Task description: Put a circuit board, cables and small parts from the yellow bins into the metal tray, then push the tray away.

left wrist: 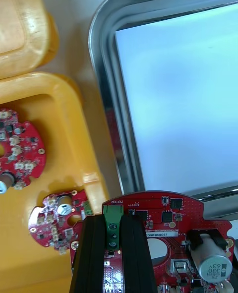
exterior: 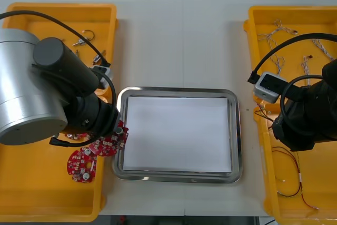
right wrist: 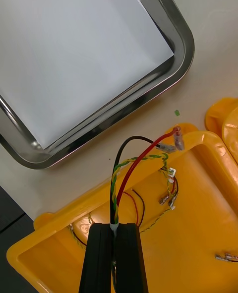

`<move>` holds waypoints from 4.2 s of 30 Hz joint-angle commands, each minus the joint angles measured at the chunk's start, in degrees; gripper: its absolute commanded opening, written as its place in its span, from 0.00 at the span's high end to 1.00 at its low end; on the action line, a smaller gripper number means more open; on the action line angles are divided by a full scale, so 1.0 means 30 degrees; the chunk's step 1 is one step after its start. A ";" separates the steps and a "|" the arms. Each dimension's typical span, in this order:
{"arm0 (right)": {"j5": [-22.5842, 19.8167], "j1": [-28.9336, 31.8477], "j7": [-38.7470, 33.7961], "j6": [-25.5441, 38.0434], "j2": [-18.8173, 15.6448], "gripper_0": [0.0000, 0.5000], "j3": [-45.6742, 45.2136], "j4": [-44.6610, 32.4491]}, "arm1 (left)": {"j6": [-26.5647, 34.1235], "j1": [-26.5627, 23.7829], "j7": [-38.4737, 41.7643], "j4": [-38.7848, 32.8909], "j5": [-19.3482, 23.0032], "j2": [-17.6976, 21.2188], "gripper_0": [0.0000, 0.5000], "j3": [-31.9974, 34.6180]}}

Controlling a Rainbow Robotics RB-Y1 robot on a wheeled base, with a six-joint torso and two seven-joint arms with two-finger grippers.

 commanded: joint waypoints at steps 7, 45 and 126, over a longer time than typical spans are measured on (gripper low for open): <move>0.0330 -0.0541 0.1176 -0.0727 -0.1485 1.00 0.0778 -0.0474 | -0.2093 -0.0987 0.2762 0.0168 -0.2730 -0.1198 1.00 -0.3243; 0.0887 -0.0746 0.1527 -0.0639 -0.1690 1.00 0.1305 -0.0562 | -0.7688 -0.0958 0.5341 0.4797 -0.7505 -0.2047 1.00 -0.8927; 0.5340 -0.8246 0.1937 -0.6791 0.6279 1.00 1.6451 0.6704 | 0.0456 -0.1046 0.3729 0.9308 0.3569 0.3373 0.00 0.9647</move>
